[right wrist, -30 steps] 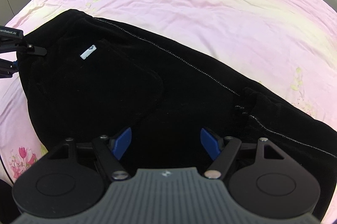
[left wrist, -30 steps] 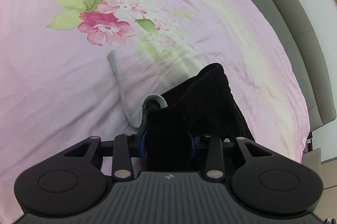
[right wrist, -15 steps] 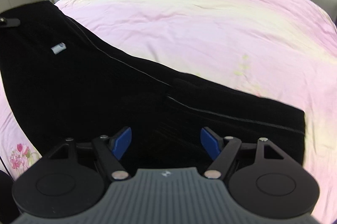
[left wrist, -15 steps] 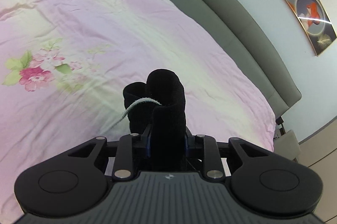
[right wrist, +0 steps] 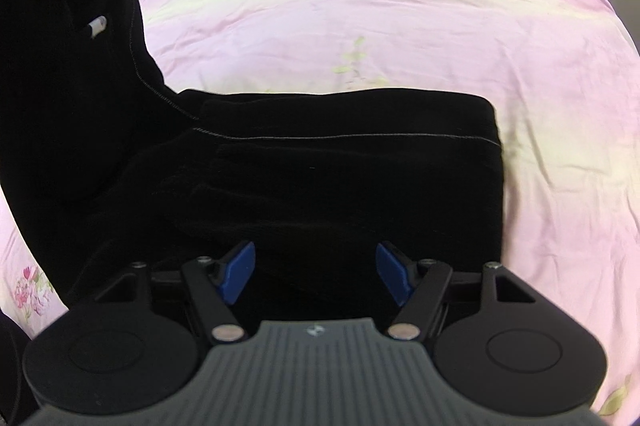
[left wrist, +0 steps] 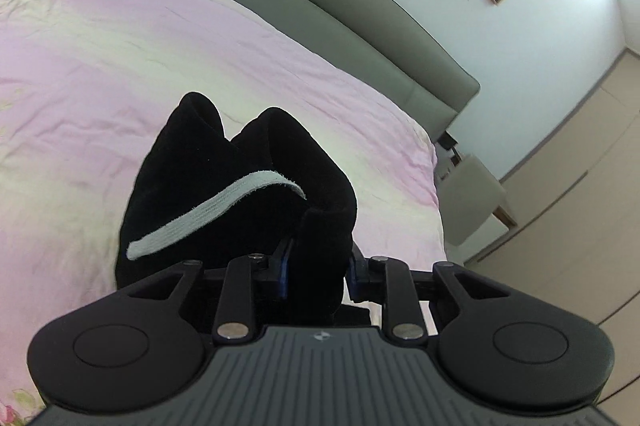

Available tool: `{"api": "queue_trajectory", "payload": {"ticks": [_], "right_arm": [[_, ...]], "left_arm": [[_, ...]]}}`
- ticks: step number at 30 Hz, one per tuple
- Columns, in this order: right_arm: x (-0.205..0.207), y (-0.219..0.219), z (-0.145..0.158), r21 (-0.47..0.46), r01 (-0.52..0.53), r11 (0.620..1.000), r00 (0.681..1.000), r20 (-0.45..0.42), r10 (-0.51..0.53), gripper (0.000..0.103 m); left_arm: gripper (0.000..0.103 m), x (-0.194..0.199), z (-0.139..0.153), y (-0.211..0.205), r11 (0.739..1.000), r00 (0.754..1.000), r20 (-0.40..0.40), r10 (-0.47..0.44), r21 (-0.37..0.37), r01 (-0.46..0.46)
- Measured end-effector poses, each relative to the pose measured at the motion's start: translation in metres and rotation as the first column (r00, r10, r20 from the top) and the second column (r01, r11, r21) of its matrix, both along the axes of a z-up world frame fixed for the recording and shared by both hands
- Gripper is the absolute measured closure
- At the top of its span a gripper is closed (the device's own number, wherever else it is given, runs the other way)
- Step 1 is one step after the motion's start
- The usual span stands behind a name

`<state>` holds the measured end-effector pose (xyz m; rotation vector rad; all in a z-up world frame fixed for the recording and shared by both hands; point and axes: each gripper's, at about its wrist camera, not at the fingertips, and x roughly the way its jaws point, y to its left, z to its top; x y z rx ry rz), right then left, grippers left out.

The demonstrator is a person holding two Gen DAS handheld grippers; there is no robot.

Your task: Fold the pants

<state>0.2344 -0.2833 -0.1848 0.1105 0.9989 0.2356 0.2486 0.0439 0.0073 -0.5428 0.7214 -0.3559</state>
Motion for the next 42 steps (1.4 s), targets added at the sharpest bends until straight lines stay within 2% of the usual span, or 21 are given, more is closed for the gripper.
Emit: {"api": "queue_trajectory", "payload": {"ticks": [3, 5, 7, 10, 13, 17, 20, 22, 23, 25, 28, 31, 34, 36, 39, 42], "right_arm": [[-0.002, -0.024, -0.002, 0.023, 0.022, 0.999, 1.000, 0.001, -0.022, 0.039], [-0.007, -0.027, 0.001, 0.024, 0.026, 0.999, 1.000, -0.004, -0.026, 0.039], [-0.010, -0.039, -0.001, 0.024, 0.027, 0.999, 1.000, -0.012, -0.027, 0.039], [-0.014, -0.058, -0.004, 0.024, 0.042, 0.999, 0.999, -0.026, -0.041, 0.039], [-0.020, -0.075, -0.009, 0.031, 0.069, 0.997, 0.997, -0.045, -0.068, 0.039], [-0.011, -0.081, -0.013, 0.033, 0.097, 0.995, 0.993, -0.065, -0.094, 0.039], [-0.016, -0.086, -0.003, 0.036, 0.095, 0.995, 0.994, -0.060, -0.092, 0.039], [-0.012, -0.083, 0.001, 0.029, 0.084, 0.996, 0.996, -0.038, -0.082, 0.039], [-0.014, -0.080, 0.008, 0.024, 0.077, 0.997, 0.997, -0.024, -0.077, 0.039], [-0.016, -0.080, 0.023, 0.015, 0.070, 0.997, 0.998, 0.003, -0.070, 0.040], [-0.020, -0.075, 0.047, 0.015, 0.052, 0.999, 0.998, 0.044, -0.052, 0.040], [-0.013, -0.065, 0.061, 0.042, 0.022, 0.999, 0.998, 0.056, -0.025, 0.040], [0.001, -0.048, 0.065, 0.054, -0.004, 0.999, 0.999, 0.053, 0.001, 0.040], [0.012, -0.035, 0.064, 0.064, -0.013, 0.998, 0.999, 0.047, 0.010, 0.040], [0.032, -0.017, 0.063, 0.064, -0.017, 0.998, 0.998, 0.054, 0.013, 0.040], [0.067, -0.002, 0.048, 0.059, 0.002, 0.998, 0.998, 0.057, -0.006, 0.037]], "left_arm": [[0.075, 0.007, -0.014, -0.059, 0.993, 0.994, -0.020, -0.107, 0.051, 0.108], [0.074, 0.011, -0.030, -0.098, 0.979, 0.984, -0.051, -0.173, 0.099, 0.178], [0.075, 0.015, -0.050, -0.131, 0.958, 0.969, -0.087, -0.231, 0.153, 0.242], [0.075, 0.015, -0.092, -0.179, 0.908, 0.931, -0.183, -0.316, 0.227, 0.352], [0.075, 0.009, -0.135, -0.207, 0.868, 0.896, -0.277, -0.348, 0.266, 0.419], [0.071, -0.003, -0.170, -0.212, 0.851, 0.870, -0.316, -0.378, 0.252, 0.461], [0.059, -0.007, -0.170, -0.210, 0.844, 0.855, -0.305, -0.419, 0.218, 0.491], [0.041, -0.013, -0.162, -0.206, 0.838, 0.845, -0.295, -0.446, 0.194, 0.511], [0.036, -0.011, -0.155, -0.211, 0.829, 0.836, -0.288, -0.468, 0.186, 0.528], [0.035, -0.020, -0.145, -0.210, 0.809, 0.821, -0.275, -0.500, 0.191, 0.556], [0.033, -0.036, -0.126, -0.192, 0.787, 0.821, -0.223, -0.526, 0.239, 0.569], [0.032, -0.046, -0.113, -0.162, 0.784, 0.854, -0.198, -0.481, 0.339, 0.520], [0.032, -0.052, -0.108, -0.136, 0.751, 0.897, -0.193, -0.398, 0.493, 0.440], [0.031, -0.052, -0.111, -0.118, 0.738, 0.913, -0.212, -0.348, 0.538, 0.407], [0.031, -0.044, -0.118, -0.087, 0.741, 0.923, -0.262, -0.283, 0.551, 0.384], [0.031, -0.034, -0.129, -0.062, 0.771, 0.931, -0.286, -0.228, 0.530, 0.352]]}}
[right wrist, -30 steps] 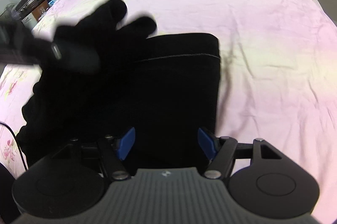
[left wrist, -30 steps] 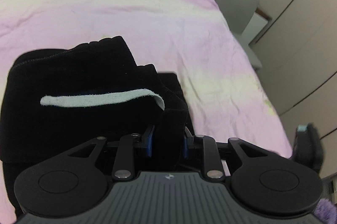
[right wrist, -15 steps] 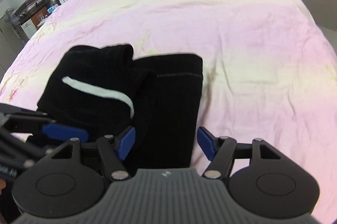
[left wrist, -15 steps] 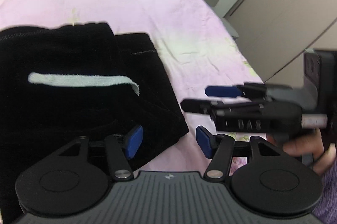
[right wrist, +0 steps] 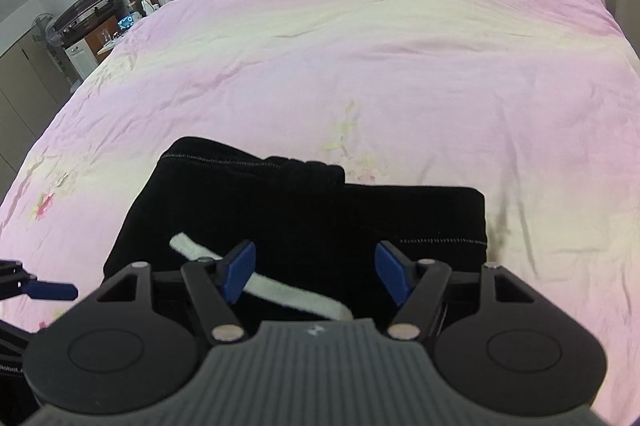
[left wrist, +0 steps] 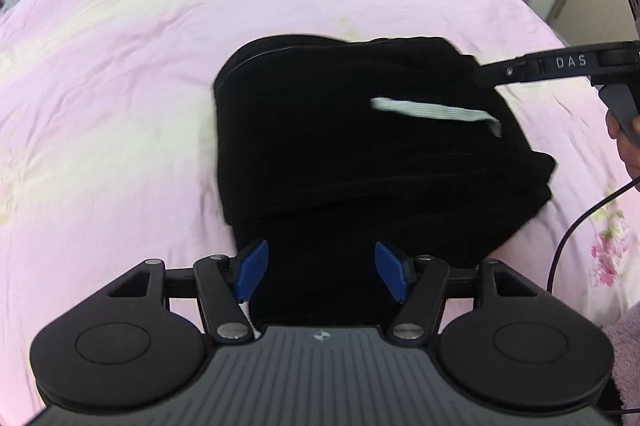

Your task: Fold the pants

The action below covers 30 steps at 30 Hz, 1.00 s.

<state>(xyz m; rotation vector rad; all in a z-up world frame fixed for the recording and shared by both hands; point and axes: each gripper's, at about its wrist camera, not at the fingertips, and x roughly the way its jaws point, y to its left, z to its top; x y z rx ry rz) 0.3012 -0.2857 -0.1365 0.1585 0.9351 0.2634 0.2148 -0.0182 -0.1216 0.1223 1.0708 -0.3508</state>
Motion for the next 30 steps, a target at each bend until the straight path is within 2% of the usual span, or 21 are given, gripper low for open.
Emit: {"api": "queue_trajectory", "payload": {"ticks": [2, 6, 8, 9, 10, 11, 13, 14, 16, 20, 21, 22, 24, 27, 30], "right_arm": [[0.016, 0.002, -0.007, 0.028, 0.032, 0.999, 0.999, -0.013, -0.032, 0.033], [0.038, 0.001, -0.032, 0.088, 0.092, 0.992, 0.992, -0.090, -0.084, 0.035], [0.034, 0.001, -0.037, 0.154, 0.089, 0.984, 0.993, -0.089, -0.076, 0.060], [0.030, 0.003, -0.035, 0.153, 0.089, 0.984, 0.994, -0.083, -0.077, 0.061], [0.023, 0.007, -0.030, 0.129, 0.084, 0.988, 0.995, -0.066, -0.076, 0.065], [0.016, 0.010, -0.022, 0.087, 0.087, 0.992, 0.995, -0.050, -0.083, 0.092], [0.000, 0.006, -0.007, 0.123, 0.099, 0.988, 0.995, -0.026, -0.096, 0.095], [-0.008, 0.001, 0.001, 0.149, 0.112, 0.982, 0.994, -0.025, -0.109, 0.096], [-0.019, -0.007, 0.011, 0.141, 0.129, 0.982, 0.992, -0.009, -0.129, 0.097], [-0.029, -0.018, 0.004, 0.107, 0.188, 0.976, 0.982, -0.046, -0.184, 0.099], [-0.033, -0.019, 0.000, 0.087, 0.192, 0.978, 0.981, -0.050, -0.188, 0.099], [-0.035, -0.019, -0.004, 0.057, 0.192, 0.980, 0.981, -0.048, -0.189, 0.099], [-0.034, -0.020, -0.020, 0.026, 0.206, 0.978, 0.977, -0.060, -0.204, 0.099], [-0.025, -0.016, -0.045, -0.019, 0.211, 0.977, 0.974, -0.078, -0.212, 0.098], [-0.021, -0.015, -0.048, -0.024, 0.213, 0.977, 0.974, -0.067, -0.214, 0.095]], "left_arm": [[0.031, 0.004, -0.007, 0.015, 0.999, 0.999, -0.045, 0.022, -0.029, -0.023], [0.031, 0.009, -0.032, 0.026, 0.998, 0.991, -0.130, 0.031, -0.049, -0.038], [0.035, 0.008, -0.039, 0.025, 0.999, 0.991, -0.136, 0.019, -0.029, -0.023], [0.042, 0.006, -0.041, 0.023, 1.000, 0.991, -0.134, 0.007, -0.007, -0.008], [0.047, 0.003, -0.041, 0.019, 1.000, 0.991, -0.130, -0.008, 0.017, 0.010], [0.050, 0.002, -0.042, 0.017, 0.999, 0.992, -0.125, -0.021, 0.036, 0.025], [0.061, 0.000, -0.042, 0.017, 0.998, 0.993, -0.118, -0.023, 0.053, 0.029], [0.064, 0.001, -0.043, 0.019, 0.999, 0.992, -0.122, -0.015, 0.045, 0.020], [0.070, -0.001, -0.040, 0.023, 0.999, 0.993, -0.120, -0.015, 0.031, 0.019], [0.078, -0.014, -0.035, 0.018, 0.994, 0.994, -0.090, -0.066, 0.083, 0.073], [0.086, -0.017, -0.034, 0.017, 0.991, 0.993, -0.093, -0.072, 0.102, 0.082], [0.100, -0.019, -0.035, 0.017, 0.990, 0.992, -0.103, -0.067, 0.120, 0.079], [0.103, -0.021, -0.041, 0.026, 0.993, 0.986, -0.155, -0.058, 0.091, 0.073], [0.103, -0.023, -0.044, 0.038, 0.997, 0.986, -0.160, -0.037, 0.065, 0.048], [0.103, -0.023, -0.031, 0.050, 1.000, 0.988, -0.152, -0.027, -0.008, 0.027]]}}
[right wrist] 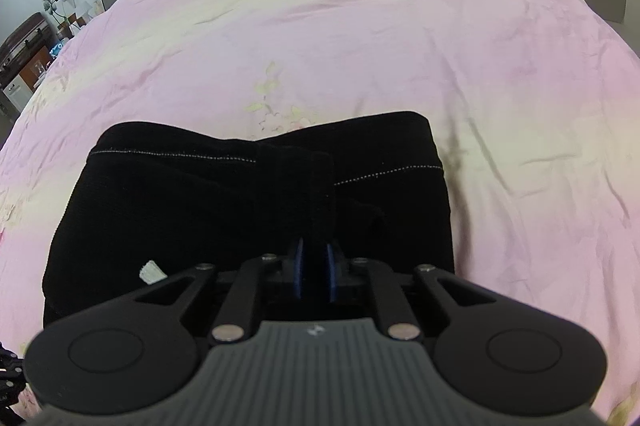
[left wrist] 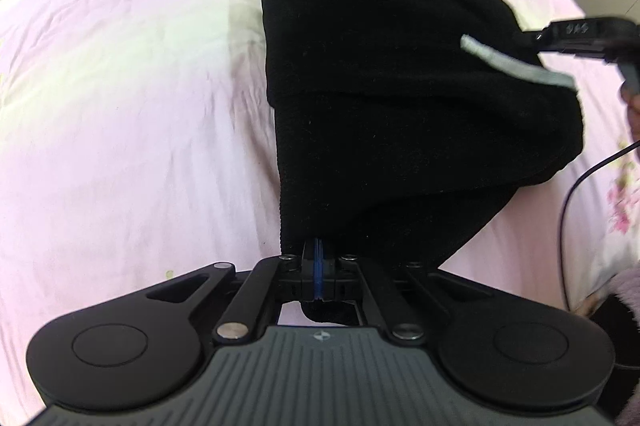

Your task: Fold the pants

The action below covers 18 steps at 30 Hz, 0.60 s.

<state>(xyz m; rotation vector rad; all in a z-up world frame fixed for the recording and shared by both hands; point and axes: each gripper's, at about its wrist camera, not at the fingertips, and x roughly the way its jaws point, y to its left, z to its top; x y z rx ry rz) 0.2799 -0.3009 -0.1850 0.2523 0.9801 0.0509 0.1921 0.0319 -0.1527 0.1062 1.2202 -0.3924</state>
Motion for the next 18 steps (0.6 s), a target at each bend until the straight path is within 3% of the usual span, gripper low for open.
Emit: {"api": "queue_trajectory", "payload": {"ticks": [3, 4, 5, 7, 10, 13, 18], "right_arm": [[-0.007, -0.011, 0.011, 0.044, 0.000, 0.999, 1.000, 0.017, -0.001, 0.080], [-0.011, -0.017, 0.015, 0.065, 0.005, 0.998, 1.000, 0.016, -0.006, 0.066], [-0.015, -0.023, 0.017, 0.083, 0.011, 0.996, 1.000, 0.014, -0.012, 0.053], [-0.023, -0.037, 0.020, 0.134, 0.036, 0.990, 0.999, 0.009, -0.037, 0.046], [-0.024, -0.056, 0.011, 0.225, 0.082, 0.971, 0.996, -0.040, -0.075, 0.032], [-0.013, -0.062, -0.004, 0.290, 0.095, 0.952, 0.994, -0.084, -0.074, 0.024], [0.013, -0.061, -0.037, 0.393, 0.120, 0.912, 0.990, -0.118, -0.079, 0.021]], "left_arm": [[0.092, -0.006, 0.013, 0.008, 0.999, 0.999, 0.042, -0.010, -0.032, 0.011], [0.080, -0.005, 0.015, 0.010, 1.000, 0.999, 0.049, -0.017, -0.023, 0.018], [0.076, -0.003, 0.014, 0.010, 1.000, 0.998, 0.055, -0.021, -0.013, 0.021], [0.071, 0.001, 0.015, 0.011, 1.000, 0.997, 0.071, -0.002, -0.007, 0.003], [0.066, 0.016, 0.017, 0.016, 0.995, 0.995, 0.079, 0.067, -0.080, -0.061], [0.059, 0.037, 0.015, 0.020, 0.982, 0.989, 0.065, 0.135, -0.141, -0.125], [0.059, 0.063, 0.001, 0.021, 0.954, 0.978, -0.015, 0.207, -0.219, -0.205]]}}
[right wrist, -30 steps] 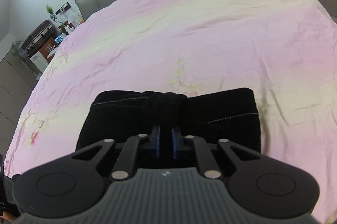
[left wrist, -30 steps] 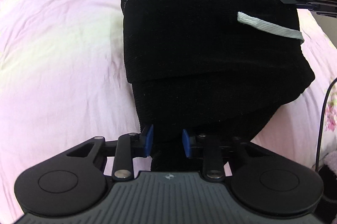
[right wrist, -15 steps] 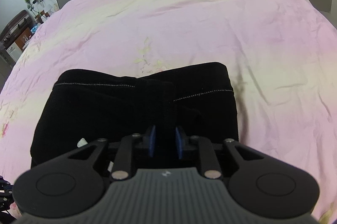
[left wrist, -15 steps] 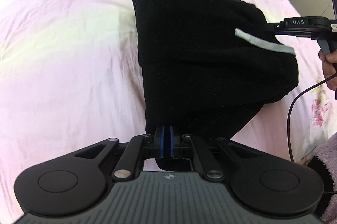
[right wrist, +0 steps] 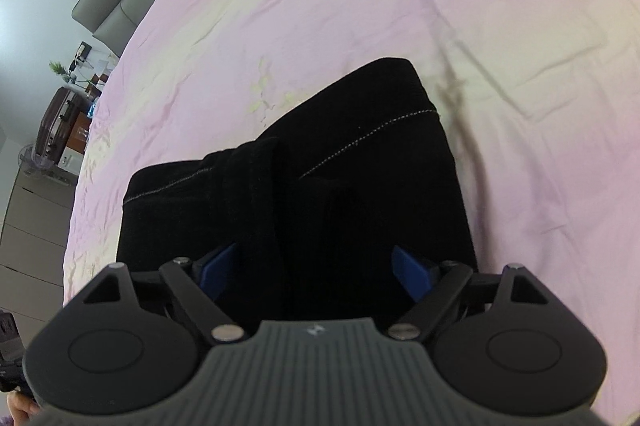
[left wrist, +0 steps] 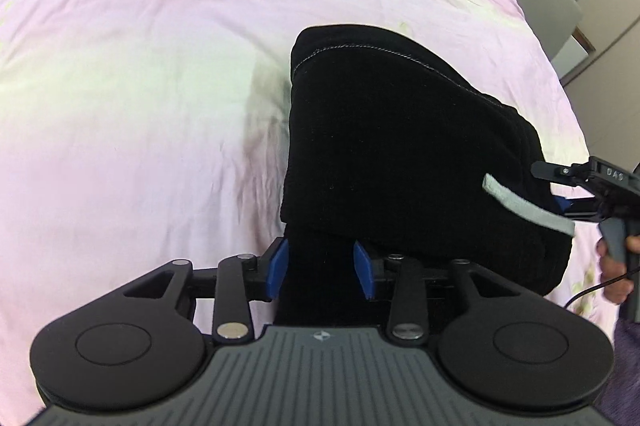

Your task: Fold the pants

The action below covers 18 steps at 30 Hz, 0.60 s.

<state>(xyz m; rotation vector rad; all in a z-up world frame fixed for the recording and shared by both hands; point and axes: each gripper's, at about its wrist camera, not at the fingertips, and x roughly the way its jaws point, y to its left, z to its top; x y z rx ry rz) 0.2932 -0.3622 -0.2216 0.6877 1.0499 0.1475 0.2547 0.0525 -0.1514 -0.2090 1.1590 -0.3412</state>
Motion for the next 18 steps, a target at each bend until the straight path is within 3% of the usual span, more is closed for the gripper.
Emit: {"api": "queue_trajectory", "payload": {"ticks": [3, 4, 6, 7, 8, 13, 18], "right_arm": [[0.007, -0.005, -0.021, 0.125, 0.062, 0.990, 0.998, -0.001, -0.062, 0.019], [0.008, -0.005, -0.024, 0.160, 0.065, 0.985, 0.998, 0.007, -0.067, 0.029], [0.005, 0.001, -0.016, 0.134, 0.050, 0.990, 0.998, 0.025, -0.054, 0.047], [0.002, 0.003, -0.009, 0.136, 0.035, 0.990, 0.998, 0.047, -0.041, 0.070], [0.000, 0.004, 0.000, 0.123, 0.024, 0.992, 0.998, 0.061, -0.031, 0.077], [-0.007, 0.025, 0.060, 0.016, -0.063, 0.998, 0.984, 0.169, 0.060, 0.084], [0.000, 0.026, 0.117, -0.030, -0.037, 0.999, 0.966, 0.256, 0.044, 0.088]], "left_arm": [[0.059, 0.000, -0.002, -0.006, 1.000, 1.000, 0.001, 0.004, 0.009, -0.004], [0.059, -0.001, -0.001, -0.008, 1.000, 1.000, 0.002, 0.005, 0.013, -0.005], [0.059, 0.001, -0.004, -0.009, 1.000, 1.000, -0.004, 0.009, 0.020, -0.009], [0.059, 0.002, -0.005, -0.009, 1.000, 1.000, -0.008, 0.010, 0.019, -0.010], [0.059, 0.003, -0.005, -0.008, 1.000, 1.000, -0.012, 0.012, 0.021, -0.012], [0.059, 0.004, -0.002, -0.008, 1.000, 1.000, -0.013, 0.006, 0.025, -0.006], [0.058, 0.004, 0.011, -0.008, 1.000, 1.000, 0.009, -0.004, -0.012, 0.004]]}}
